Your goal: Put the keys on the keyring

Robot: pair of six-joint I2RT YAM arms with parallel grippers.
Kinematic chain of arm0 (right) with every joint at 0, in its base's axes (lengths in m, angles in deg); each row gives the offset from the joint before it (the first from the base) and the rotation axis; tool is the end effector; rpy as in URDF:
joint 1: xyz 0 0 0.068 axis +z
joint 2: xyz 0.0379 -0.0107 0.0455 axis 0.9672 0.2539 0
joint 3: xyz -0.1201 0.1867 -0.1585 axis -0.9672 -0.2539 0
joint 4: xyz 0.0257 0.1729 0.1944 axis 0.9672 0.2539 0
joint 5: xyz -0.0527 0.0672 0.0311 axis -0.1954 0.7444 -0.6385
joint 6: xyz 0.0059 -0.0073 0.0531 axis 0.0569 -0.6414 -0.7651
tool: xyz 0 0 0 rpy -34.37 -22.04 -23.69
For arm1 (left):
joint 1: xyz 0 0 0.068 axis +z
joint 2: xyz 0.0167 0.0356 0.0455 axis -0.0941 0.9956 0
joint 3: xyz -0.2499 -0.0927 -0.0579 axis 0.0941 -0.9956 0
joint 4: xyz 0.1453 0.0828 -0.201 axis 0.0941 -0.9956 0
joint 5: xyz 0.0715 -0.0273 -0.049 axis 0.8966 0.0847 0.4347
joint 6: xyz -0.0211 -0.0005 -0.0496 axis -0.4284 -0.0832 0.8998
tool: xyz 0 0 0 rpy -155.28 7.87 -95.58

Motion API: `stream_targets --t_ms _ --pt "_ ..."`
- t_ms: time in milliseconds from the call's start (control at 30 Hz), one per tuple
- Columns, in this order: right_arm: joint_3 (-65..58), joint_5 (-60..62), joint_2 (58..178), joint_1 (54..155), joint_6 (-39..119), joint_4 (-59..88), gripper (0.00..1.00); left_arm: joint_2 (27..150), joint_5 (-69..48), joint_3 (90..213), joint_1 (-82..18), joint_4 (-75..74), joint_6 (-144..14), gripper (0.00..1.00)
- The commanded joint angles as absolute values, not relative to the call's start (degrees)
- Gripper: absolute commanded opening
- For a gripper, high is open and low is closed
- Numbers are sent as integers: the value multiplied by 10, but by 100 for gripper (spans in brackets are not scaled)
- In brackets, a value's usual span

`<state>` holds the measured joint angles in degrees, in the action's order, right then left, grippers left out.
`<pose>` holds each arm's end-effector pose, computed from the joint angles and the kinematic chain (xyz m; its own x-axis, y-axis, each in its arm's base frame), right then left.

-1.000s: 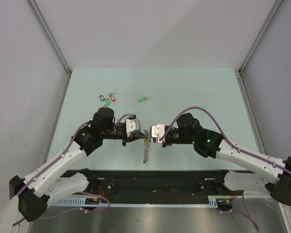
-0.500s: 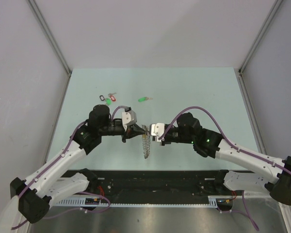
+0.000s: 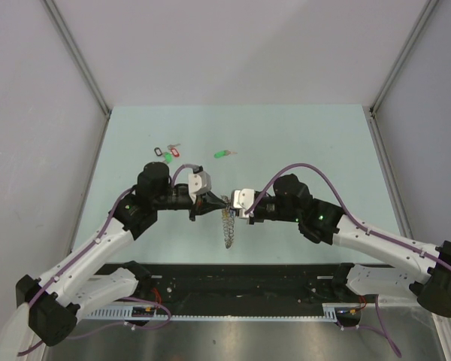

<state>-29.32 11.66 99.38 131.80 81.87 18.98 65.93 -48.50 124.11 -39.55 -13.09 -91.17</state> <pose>0.1303 0.2169 0.3181 0.4068 -0.3728 -0.8340 -0.8804 0.0838 -0.4668 0.1564 -0.1371 0.3162 -0.0254 0.2263 -0.9737 0.9901 0.1404 0.0068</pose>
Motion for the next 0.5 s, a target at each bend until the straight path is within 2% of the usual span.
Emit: stream_targets --t_ms 0,167,467 --pt "-291 119 989 1317 808 156 18 654 -513 1250 -394 -91 -906 0" --pt "-291 115 993 1315 807 157 3 646 -508 1245 -394 -79 -902 0" --pt "-291 103 991 1309 807 164 0 619 -488 1221 -390 -37 -885 0"
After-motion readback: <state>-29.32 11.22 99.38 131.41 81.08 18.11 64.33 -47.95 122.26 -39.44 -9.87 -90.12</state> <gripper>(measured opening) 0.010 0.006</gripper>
